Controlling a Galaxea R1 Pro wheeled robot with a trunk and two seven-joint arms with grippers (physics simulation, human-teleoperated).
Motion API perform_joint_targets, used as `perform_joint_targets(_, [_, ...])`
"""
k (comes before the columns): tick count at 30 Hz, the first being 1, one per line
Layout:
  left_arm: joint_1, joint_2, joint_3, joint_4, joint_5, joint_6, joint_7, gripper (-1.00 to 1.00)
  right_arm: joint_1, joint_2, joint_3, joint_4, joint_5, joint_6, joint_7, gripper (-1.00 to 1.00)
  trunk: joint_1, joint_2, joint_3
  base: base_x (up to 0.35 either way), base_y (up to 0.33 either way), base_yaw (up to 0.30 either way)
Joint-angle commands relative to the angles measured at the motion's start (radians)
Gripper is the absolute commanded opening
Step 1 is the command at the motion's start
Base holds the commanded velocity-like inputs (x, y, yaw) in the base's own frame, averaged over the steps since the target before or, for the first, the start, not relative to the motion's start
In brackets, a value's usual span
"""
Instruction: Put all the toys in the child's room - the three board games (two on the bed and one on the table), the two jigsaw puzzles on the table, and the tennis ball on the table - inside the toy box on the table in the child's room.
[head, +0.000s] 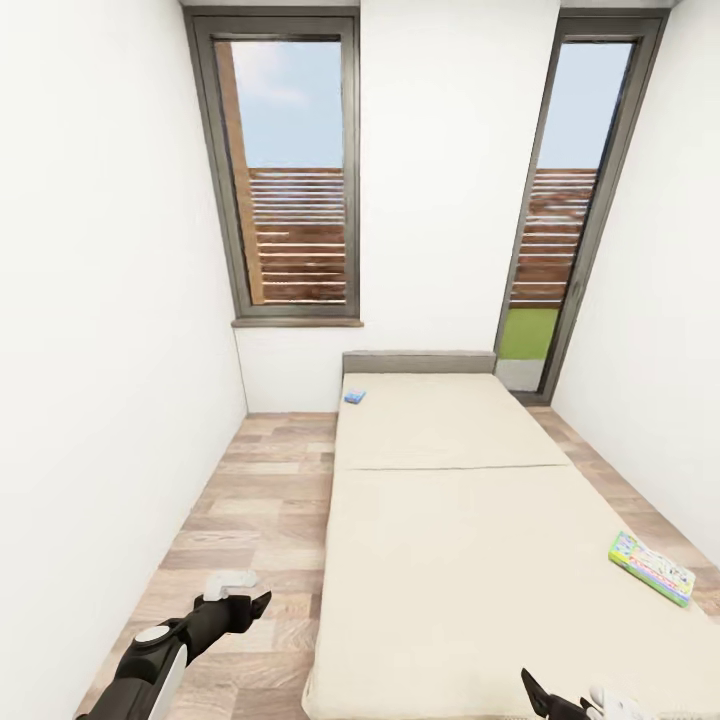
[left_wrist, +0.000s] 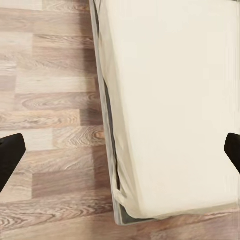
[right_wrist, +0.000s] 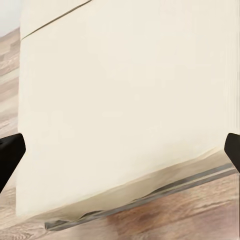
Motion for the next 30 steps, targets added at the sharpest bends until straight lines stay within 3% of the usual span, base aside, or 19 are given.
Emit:
perform_joint_targets(1, [-0.001,0.000,0.002,-0.001,0.001,0.007,-0.005,1.00,0.000,0.001,-0.003,-0.002,-0.008,0.007,0.004,1.00,0.001,-0.002,-0.001,0.035,0.016,-0.227])
perform_joint_targets(11, [-0.001,0.000,0.002,-0.001,0.000,0.007,-0.006,1.00,-0.001,0.002,-0.002,-0.002,-0.007,0.007,0.004,1.00,0.001,-0.002,0.004,0.154,0.075,-0.204])
perform_joint_targets(30, [-0.001,-0.001,0.002,-0.001,0.000,0.007,-0.007,1.00,-0.001,0.003,-0.001,-0.002,-0.008,0.007,0.004,1.00,0.001,-0.002,0.005,0.085,0.074,-0.016])
